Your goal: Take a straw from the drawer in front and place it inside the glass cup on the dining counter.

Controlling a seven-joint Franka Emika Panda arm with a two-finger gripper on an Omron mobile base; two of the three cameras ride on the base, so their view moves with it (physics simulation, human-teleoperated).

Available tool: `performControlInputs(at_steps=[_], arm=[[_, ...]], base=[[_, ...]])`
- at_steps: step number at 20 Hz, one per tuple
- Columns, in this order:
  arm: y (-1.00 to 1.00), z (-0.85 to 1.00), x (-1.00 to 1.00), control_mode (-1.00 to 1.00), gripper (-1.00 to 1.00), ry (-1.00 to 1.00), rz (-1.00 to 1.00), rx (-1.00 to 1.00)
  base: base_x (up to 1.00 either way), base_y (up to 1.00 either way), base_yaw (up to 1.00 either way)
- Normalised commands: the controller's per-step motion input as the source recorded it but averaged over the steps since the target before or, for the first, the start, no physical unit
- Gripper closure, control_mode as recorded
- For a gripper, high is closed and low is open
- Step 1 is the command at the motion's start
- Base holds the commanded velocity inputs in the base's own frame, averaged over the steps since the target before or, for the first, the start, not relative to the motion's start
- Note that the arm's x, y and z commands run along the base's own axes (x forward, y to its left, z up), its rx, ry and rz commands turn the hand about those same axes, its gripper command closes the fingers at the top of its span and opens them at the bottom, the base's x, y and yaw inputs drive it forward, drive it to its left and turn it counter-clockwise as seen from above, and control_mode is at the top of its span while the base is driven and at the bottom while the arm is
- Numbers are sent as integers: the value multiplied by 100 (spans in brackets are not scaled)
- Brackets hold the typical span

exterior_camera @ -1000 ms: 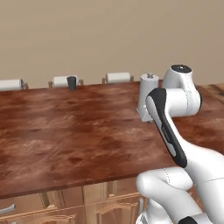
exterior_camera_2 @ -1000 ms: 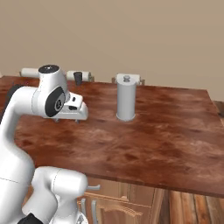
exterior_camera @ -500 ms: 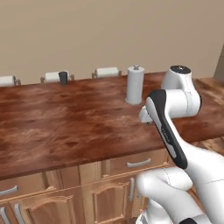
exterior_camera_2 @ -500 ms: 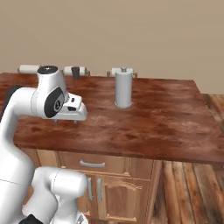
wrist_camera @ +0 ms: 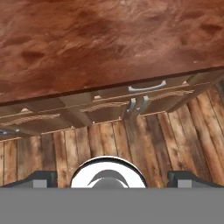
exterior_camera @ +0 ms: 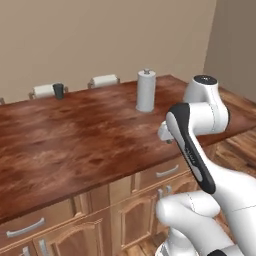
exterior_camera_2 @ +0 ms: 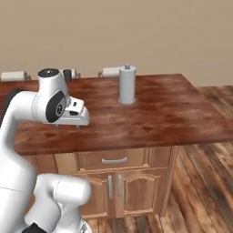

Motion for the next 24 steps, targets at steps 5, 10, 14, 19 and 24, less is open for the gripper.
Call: performControlInputs(at_steps=[5,10,14,19,24], arm=[[0,0,0,100,-100,0,0,0],[0,0,0,100,-100,0,0,0],[0,0,0,100,-100,0,0,0],[0,0,0,100,-100,0,0,0],[0,0,0,100,-100,0,0,0]], base=[[-14,89,-43],[-5,55,-41],[0,34,-39],[0,41,-37],[0,48,-30]])
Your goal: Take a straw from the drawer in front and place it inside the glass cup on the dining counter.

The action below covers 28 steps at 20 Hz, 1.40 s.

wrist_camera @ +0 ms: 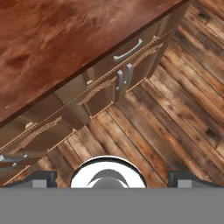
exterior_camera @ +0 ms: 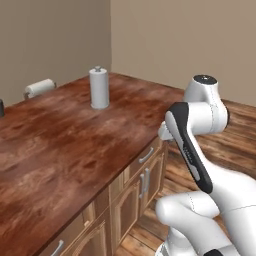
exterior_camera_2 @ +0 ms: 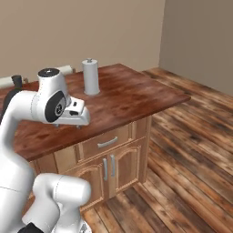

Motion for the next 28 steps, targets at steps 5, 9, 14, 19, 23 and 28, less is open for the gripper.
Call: performControlInputs(at_steps=[5,9,14,19,23,28], arm=[[3,-6,1,-100,-100,1,-4,0],[-20,-74,-3,-100,-100,4,-22,4],[-21,-100,0,-100,-100,11,-31,13],[-59,-98,43,-100,-100,11,-21,37],[-51,-72,82,-100,-100,16,-14,49],[-17,-61,100,-100,-100,9,-6,46]], base=[[0,22,-17],[0,0,0],[0,0,0],[0,0,0],[0,0,0],[0,0,0]])
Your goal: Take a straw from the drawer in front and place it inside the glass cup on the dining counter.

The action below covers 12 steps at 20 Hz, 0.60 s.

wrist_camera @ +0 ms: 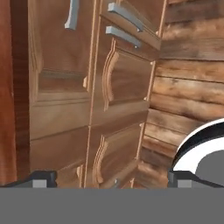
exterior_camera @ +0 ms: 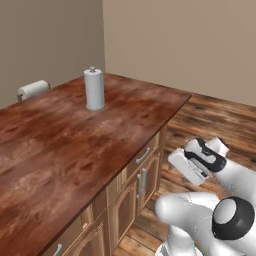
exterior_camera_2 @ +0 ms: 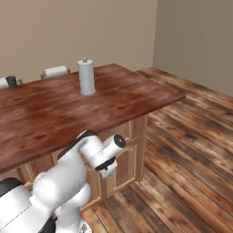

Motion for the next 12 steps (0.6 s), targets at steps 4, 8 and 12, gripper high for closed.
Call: performControlInputs(at_steps=[4,8,12], arm=[[-1,-45,100,-100,-100,2,0,33],[-3,-10,100,-100,-100,0,0,30],[-8,0,95,-100,-100,0,0,28]], base=[[0,0,0],[0,0,0],[0,0,0]])
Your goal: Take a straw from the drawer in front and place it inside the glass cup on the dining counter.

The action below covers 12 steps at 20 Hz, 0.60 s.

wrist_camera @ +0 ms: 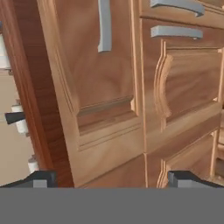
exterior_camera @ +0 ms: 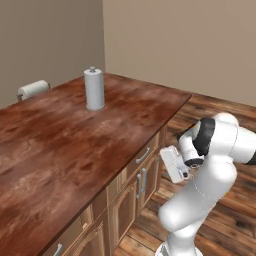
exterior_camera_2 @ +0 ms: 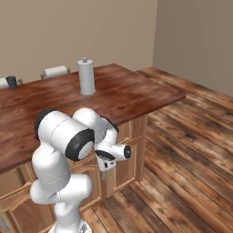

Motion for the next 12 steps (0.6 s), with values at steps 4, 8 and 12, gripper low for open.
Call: performControlInputs(at_steps=[4,8,12], arm=[[-3,-20,67,-100,-100,0,0,19],[0,-50,56,-100,-100,-7,0,13],[1,-3,66,-100,-100,-8,-3,12]], base=[[0,0,0],[0,0,0],[0,0,0]])
